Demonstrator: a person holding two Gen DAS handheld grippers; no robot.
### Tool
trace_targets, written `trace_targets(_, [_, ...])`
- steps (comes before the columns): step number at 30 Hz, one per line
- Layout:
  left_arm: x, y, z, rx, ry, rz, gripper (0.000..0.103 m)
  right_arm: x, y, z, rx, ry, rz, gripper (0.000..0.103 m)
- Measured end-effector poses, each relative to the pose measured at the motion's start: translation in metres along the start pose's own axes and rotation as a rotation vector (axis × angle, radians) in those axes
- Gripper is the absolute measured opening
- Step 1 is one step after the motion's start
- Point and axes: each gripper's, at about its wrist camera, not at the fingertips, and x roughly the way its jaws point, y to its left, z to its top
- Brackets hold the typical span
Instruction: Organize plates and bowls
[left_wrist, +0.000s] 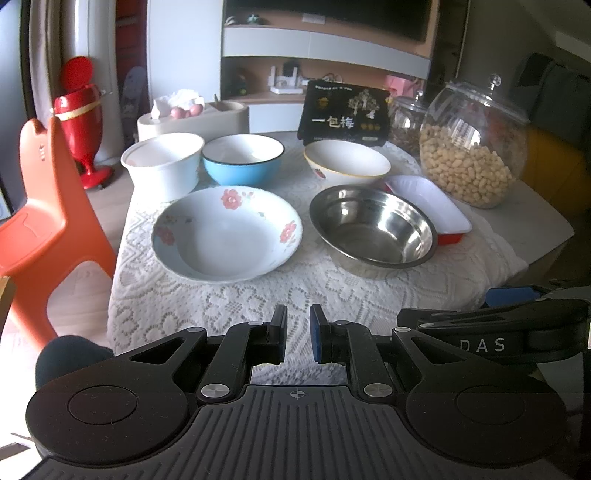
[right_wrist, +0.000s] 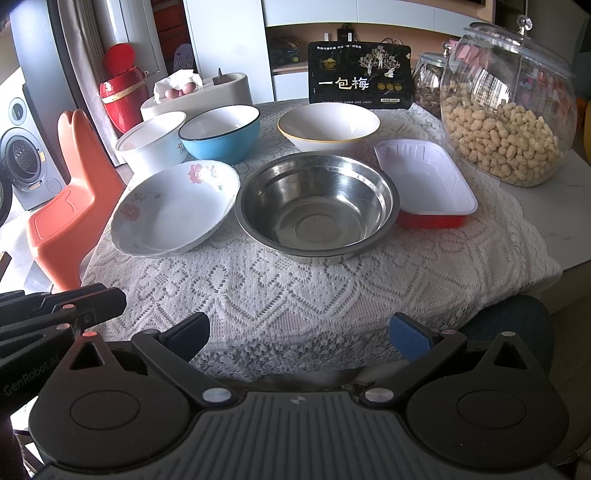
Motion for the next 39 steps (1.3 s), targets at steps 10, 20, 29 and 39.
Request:
trace_targets(10, [0.000,0.000,0.000,0.000,0.001,0.000,0.016,0.000,0.000,-0.001,0.001,0.001,0.001,0.103])
trace_targets(20, [0.001,-0.001,0.001,0.001,0.002,0.002,0.016,-0.002,-0.003,0.000,0.001,0.001,0.002,0.103])
trace_targets(29, [0.001,-0.001,0.001,0.000,0.005,0.010,0.016,0.002,0.001,-0.002,0.003,0.001,0.010,0.103])
trace_targets(39, [0.026,0.016,0.035,-0.139,-0.041,-0.018,0.017,0.021,-0.029,0.018,-0.018,-0.064,0.063,0.103])
